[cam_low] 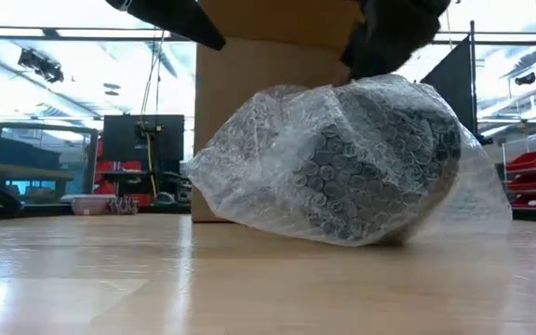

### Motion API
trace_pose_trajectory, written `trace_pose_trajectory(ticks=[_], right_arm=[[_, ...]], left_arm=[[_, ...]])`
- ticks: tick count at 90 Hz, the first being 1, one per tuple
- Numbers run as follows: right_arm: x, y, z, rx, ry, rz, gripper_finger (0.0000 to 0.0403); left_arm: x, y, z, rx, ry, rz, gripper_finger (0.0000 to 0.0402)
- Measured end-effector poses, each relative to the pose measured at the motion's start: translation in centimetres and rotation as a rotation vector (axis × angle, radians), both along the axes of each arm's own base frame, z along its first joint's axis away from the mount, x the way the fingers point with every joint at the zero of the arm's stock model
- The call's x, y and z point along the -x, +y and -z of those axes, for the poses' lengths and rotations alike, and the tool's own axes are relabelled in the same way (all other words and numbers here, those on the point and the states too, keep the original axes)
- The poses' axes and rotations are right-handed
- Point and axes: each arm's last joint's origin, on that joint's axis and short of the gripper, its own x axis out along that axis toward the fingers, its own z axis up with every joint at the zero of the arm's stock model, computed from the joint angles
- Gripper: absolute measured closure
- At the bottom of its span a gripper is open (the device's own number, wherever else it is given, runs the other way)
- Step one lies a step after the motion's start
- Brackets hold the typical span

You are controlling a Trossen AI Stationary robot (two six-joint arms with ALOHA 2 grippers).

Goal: Wrap mug
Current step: Wrap the black mug with the bubble wrap

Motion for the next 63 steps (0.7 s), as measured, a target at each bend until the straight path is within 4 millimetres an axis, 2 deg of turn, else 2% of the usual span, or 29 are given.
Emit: trace_pose_trajectory(ticks=[12, 44, 63], right_arm=[[-0.7, -0.1, 1.0, 0.024, 0.015, -0.014, 0.0403], [-2.3, -0.6, 7.1, 0.023, 0.275, -0.025, 0.0403], [-1.7, -0.7, 7.1, 0.009, 0.331, -0.034, 0.0403]], left_arm=[[-0.1, 0.2, 0.0, -0.002, 0.001, -0.007, 0.0402], [-0.1, 0.2, 0.0, -0.004, 0.009, 0.002, 0.0402], [-0.2, 0.2, 0.0, -0.001, 0.008, 0.005, 0.0402]])
